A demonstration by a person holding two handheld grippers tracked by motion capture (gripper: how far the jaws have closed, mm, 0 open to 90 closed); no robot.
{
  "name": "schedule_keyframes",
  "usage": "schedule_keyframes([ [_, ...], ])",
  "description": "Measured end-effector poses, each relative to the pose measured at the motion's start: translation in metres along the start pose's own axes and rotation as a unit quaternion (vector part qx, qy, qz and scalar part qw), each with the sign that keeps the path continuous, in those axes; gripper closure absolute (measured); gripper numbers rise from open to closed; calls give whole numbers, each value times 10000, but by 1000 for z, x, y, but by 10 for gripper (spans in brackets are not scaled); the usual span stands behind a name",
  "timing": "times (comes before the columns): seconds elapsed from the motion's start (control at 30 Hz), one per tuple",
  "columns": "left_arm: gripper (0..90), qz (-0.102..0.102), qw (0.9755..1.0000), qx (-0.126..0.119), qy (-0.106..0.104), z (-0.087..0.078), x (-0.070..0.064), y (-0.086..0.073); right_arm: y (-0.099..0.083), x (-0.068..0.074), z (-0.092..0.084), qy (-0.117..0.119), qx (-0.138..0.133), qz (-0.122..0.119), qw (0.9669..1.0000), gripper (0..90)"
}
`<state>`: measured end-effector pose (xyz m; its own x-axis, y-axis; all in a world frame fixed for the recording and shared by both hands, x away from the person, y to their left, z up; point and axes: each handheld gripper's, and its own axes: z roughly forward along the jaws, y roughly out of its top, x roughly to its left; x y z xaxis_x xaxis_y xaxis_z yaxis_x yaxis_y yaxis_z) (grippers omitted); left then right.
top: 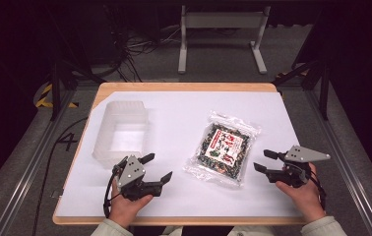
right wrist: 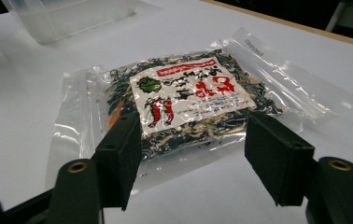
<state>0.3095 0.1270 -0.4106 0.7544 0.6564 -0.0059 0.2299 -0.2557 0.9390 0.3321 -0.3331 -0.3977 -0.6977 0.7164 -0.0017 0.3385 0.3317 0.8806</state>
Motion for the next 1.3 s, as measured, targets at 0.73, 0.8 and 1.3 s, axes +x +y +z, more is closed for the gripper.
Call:
schedule_keyframes([
  [0.73, 191, 84, 9998, 93, -122, 8, -3, 1, 63, -38, 22, -122, 193, 434, 9988, 285],
  [0.8, 191, 83, 9998, 95, -120, 8, -3, 1, 66, -44, 26, -187, 231, 492, 9983, 283],
  [1.3, 184, 71, 9998, 119, -126, 9, -2, 0, 64, -87, 54, -440, 431, 1050, 9926, 282],
])
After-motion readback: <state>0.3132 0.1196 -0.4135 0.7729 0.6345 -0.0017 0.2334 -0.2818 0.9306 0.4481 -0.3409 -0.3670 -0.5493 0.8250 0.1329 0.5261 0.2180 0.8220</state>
